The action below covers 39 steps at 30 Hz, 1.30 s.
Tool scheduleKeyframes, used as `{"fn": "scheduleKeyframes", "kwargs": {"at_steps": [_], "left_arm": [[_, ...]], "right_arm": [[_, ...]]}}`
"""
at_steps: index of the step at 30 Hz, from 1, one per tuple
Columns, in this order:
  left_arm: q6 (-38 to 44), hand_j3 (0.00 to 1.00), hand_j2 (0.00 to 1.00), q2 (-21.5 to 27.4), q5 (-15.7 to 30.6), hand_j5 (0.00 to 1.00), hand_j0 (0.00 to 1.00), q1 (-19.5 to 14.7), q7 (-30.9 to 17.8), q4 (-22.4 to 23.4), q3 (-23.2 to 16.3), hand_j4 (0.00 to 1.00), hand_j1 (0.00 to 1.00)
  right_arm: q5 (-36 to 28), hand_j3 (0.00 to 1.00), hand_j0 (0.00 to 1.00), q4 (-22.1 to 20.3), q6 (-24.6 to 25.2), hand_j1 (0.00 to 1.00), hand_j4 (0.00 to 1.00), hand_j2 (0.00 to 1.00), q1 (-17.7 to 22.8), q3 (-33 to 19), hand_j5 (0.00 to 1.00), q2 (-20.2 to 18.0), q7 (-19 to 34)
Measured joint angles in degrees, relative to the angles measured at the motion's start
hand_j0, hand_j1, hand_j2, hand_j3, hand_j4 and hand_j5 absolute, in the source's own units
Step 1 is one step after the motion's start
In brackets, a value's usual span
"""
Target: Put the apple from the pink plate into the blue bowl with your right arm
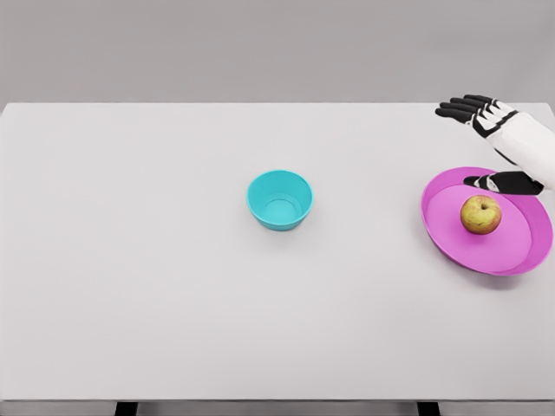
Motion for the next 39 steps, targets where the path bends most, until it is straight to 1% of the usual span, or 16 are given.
{"fn": "scheduleKeyframes", "kwargs": {"at_steps": [2, 5, 7, 8, 9, 11, 14, 17, 19, 23, 29, 35, 38, 39], "left_arm": [[0.0, 1.0, 1.0, 0.0, 0.0, 1.0, 1.0, 0.0, 0.0, 0.0, 0.0, 1.0, 1.0], [0.0, 1.0, 1.0, 0.0, 0.0, 1.0, 1.0, 0.0, 0.0, 0.0, 0.0, 1.0, 1.0], [0.0, 1.0, 1.0, 0.0, 0.0, 1.0, 1.0, 0.0, 0.0, 0.0, 0.0, 1.0, 1.0], [0.0, 1.0, 1.0, 0.0, 0.0, 1.0, 1.0, 0.0, 0.0, 0.0, 0.0, 1.0, 1.0], [0.0, 1.0, 1.0, 0.0, 0.0, 1.0, 1.0, 0.0, 0.0, 0.0, 0.0, 1.0, 1.0], [0.0, 1.0, 1.0, 0.0, 0.0, 1.0, 1.0, 0.0, 0.0, 0.0, 0.0, 1.0, 1.0], [0.0, 1.0, 1.0, 0.0, 0.0, 1.0, 1.0, 0.0, 0.0, 0.0, 0.0, 1.0, 1.0], [0.0, 1.0, 1.0, 0.0, 0.0, 1.0, 1.0, 0.0, 0.0, 0.0, 0.0, 1.0, 1.0], [0.0, 1.0, 1.0, 0.0, 0.0, 1.0, 1.0, 0.0, 0.0, 0.0, 0.0, 1.0, 1.0], [0.0, 1.0, 1.0, 0.0, 0.0, 1.0, 1.0, 0.0, 0.0, 0.0, 0.0, 1.0, 1.0], [0.0, 1.0, 1.0, 0.0, 0.0, 1.0, 1.0, 0.0, 0.0, 0.0, 0.0, 1.0, 1.0], [0.0, 1.0, 1.0, 0.0, 0.0, 1.0, 1.0, 0.0, 0.0, 0.0, 0.0, 1.0, 1.0], [0.0, 1.0, 1.0, 0.0, 0.0, 1.0, 1.0, 0.0, 0.0, 0.0, 0.0, 1.0, 1.0], [0.0, 1.0, 1.0, 0.0, 0.01, 1.0, 1.0, 0.0, 0.0, -0.01, -0.01, 1.0, 1.0]], "right_arm": [[-0.02, 1.0, 1.0, -0.1, 0.0, 1.0, 1.0, 1.0, -0.62, -0.2, 1.0, -0.17, -0.03], [-0.05, 1.0, 1.0, -0.29, 0.0, 1.0, 1.0, 1.0, -0.09, -2.09, 1.0, -0.53, -0.11], [-0.1, 1.0, 1.0, -0.42, 0.0, 1.0, 1.0, 1.0, 0.0, -3.24, 1.0, -1.26, -0.02], [-0.13, 1.0, 1.0, -0.43, 0.0, 1.0, 1.0, 1.0, 0.09, -3.59, 1.0, -2.0, 1.03], [-0.21, 1.0, 1.0, -0.49, 0.0, 1.0, 1.0, 1.0, -0.26, -3.87, 1.0, -2.83, 3.54], [-0.38, 1.0, 1.0, -0.61, -0.02, 1.0, 1.0, 1.0, -0.44, -4.33, 1.0, -4.12, 10.16], [-0.52, 1.0, 1.0, -1.23, -0.06, 1.0, 1.0, 1.0, -0.18, -5.84, 1.0, -5.23, 19.67], [-0.61, 1.0, 1.0, -1.84, -0.1, 1.0, 1.0, 1.0, -0.18, -6.63, 1.0, -5.87, 25.62], [-0.64, 1.0, 1.0, -1.85, -0.12, 1.0, 1.0, 1.0, 0.18, -6.82, 1.0, -6.06, 27.98], [-0.44, 1.0, 1.0, -1.06, -0.14, 1.0, 1.0, 1.0, 0.79, -6.59, 1.0, -5.88, 29.84], [-0.17, 1.0, 1.0, 1.7, -0.14, 1.0, 1.0, 1.0, 0.7, -5.38, 1.0, -4.82, 32.27], [0.05, 1.0, 1.0, 5.37, -0.14, 1.0, 1.0, 1.0, -0.17, -3.62, 1.0, -3.54, 33.03], [0.3, 1.0, 1.0, 6.9, -0.09, 1.0, 1.0, 1.0, -3.77, -1.99, 1.0, -3.14, 33.72], [0.26, 1.0, 1.0, 7.82, -0.05, 1.0, 1.0, 1.0, -7.64, -0.68, 1.0, -2.59, 34.36]]}}
